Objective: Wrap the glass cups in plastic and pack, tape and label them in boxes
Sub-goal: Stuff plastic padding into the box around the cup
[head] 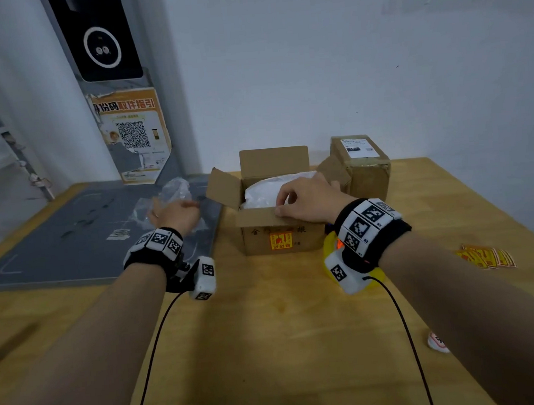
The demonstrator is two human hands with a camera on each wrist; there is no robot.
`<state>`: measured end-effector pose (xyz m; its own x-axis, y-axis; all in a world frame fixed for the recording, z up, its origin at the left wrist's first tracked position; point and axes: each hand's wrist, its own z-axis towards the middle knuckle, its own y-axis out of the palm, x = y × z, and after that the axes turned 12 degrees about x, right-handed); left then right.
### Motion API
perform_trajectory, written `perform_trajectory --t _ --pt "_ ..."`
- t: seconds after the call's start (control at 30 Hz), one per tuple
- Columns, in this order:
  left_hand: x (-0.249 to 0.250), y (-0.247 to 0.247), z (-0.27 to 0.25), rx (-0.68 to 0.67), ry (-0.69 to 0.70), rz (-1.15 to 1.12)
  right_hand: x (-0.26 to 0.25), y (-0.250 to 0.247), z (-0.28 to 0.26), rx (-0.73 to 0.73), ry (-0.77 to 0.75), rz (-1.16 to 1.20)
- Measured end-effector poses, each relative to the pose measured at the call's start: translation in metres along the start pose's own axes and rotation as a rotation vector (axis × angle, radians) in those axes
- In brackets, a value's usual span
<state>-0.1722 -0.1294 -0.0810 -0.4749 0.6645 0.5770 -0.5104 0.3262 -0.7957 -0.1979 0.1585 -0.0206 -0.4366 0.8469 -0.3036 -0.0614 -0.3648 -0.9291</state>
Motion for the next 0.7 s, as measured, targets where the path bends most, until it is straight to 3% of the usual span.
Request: perform_trajectory --t 0.1,0.17,0.27,0.37,0.43,0.5,0.57,0.63,0.7 --pt "-0.014 0.007 0.006 -0.211 -0.018 -0.066 0.004 0.005 -0.003 0.009 0.003 0.011" --pt "-0.018 0.009 0.007 -0.278 -0.024 0.036 0.007 0.008 -0.004 0.032 0.007 0.038" --pt "-0.028 0.017 0.007 -0.215 -0.192 0.013 0.010 0.013 -0.005 0.058 0.022 0.098" --pt "-0.041 0.019 0.017 -0.121 -0.234 -0.051 0.012 0.017 -0.005 0.067 0.036 0.129" --pt "-0.033 0.002 0.015 0.016 -0.245 -0.264 0.011 0.018 -0.005 0.065 0.039 0.142" --pt "-0.011 -0.024 0.007 0.274 -0.184 -0.504 0.011 0.017 -0.005 0.059 0.034 0.150" --pt "0.023 -0.052 -0.009 0.500 -0.026 -0.743 0.011 0.017 -0.006 0.048 0.031 0.171" --pt "0.062 -0.074 -0.033 0.569 0.218 -0.782 0.012 0.019 -0.007 0.051 0.037 0.191" --pt "0.094 -0.076 -0.053 0.472 0.463 -0.701 0.013 0.022 -0.008 0.062 0.054 0.196"
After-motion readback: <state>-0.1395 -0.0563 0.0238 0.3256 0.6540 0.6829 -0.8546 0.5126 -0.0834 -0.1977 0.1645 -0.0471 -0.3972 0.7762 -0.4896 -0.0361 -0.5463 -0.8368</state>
